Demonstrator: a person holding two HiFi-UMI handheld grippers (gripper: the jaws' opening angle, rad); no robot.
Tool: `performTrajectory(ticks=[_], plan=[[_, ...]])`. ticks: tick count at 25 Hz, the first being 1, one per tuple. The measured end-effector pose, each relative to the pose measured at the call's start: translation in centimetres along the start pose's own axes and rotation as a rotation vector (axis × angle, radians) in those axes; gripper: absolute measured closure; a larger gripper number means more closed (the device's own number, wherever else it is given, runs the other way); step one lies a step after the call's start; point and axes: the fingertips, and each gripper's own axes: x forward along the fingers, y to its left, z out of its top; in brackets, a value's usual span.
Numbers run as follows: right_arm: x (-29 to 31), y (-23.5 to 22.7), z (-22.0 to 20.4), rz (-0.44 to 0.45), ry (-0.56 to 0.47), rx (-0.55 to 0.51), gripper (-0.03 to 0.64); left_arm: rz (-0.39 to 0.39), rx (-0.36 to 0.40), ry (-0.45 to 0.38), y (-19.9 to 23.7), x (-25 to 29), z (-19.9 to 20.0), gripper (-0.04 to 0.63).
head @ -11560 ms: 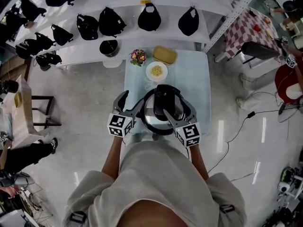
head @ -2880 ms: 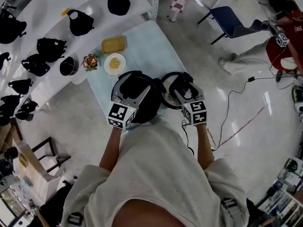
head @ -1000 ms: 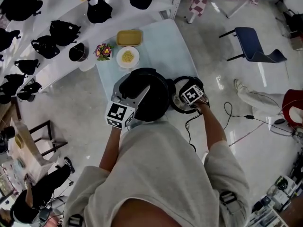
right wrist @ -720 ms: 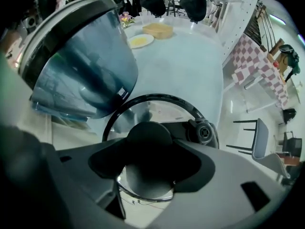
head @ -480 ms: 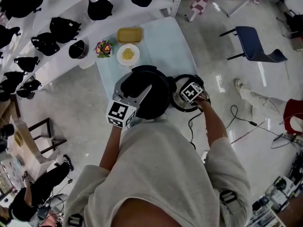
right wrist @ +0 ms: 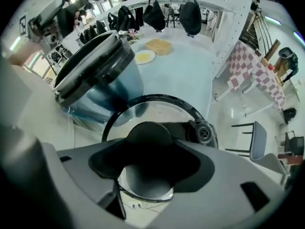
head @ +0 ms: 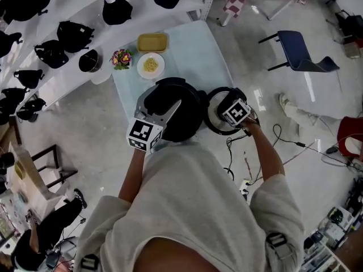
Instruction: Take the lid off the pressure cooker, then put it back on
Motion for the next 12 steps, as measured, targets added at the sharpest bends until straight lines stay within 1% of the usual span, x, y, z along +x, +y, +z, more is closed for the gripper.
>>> performTrajectory(ticks=[5,9,12], plan=[[-3.4,0.4,-0.8,-0.020,0.018,-0.062,0.347,-0.039,-0.001,-0.016,-0.5,0.4,0.0,0.287],[-7.4,0.8,-1.5,-0.041,0.013,-0.058,0.347,-0.059,-0.003,-0.029,-0.7,0.4,0.1,0.287],[-10.5,1.3,-1.7,-0.054,0.008,-0.077,0.347,-0.057,-0.010,-0.033,-0.3,0.0,-0.1,0.287]])
